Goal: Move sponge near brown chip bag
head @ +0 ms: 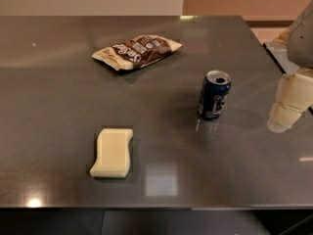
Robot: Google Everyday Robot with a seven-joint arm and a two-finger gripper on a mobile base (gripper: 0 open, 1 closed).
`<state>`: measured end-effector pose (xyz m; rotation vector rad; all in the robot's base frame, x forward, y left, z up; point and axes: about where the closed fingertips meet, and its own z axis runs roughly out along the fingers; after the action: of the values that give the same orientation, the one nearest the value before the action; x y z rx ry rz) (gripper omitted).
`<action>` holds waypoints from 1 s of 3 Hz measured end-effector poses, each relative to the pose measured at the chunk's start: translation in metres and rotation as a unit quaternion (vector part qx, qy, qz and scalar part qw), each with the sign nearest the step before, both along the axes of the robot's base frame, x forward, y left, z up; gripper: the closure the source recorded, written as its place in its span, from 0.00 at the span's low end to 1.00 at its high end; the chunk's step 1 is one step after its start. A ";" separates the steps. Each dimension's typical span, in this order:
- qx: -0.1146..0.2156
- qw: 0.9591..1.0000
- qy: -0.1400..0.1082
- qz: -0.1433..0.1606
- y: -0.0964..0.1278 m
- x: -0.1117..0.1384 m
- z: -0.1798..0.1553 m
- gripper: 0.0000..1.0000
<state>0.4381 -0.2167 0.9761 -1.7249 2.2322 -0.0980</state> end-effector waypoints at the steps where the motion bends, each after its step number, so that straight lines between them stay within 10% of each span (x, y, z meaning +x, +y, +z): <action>1: 0.000 1.000 -0.001 0.000 0.000 0.000 0.000 0.00; 3: 0.042 0.998 -0.021 0.049 0.044 0.012 0.009 0.00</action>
Offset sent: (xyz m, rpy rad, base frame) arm 0.0085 0.0354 0.0033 0.0973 -0.0276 0.0911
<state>0.4502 -0.1730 0.9848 -1.7680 2.0866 -0.0183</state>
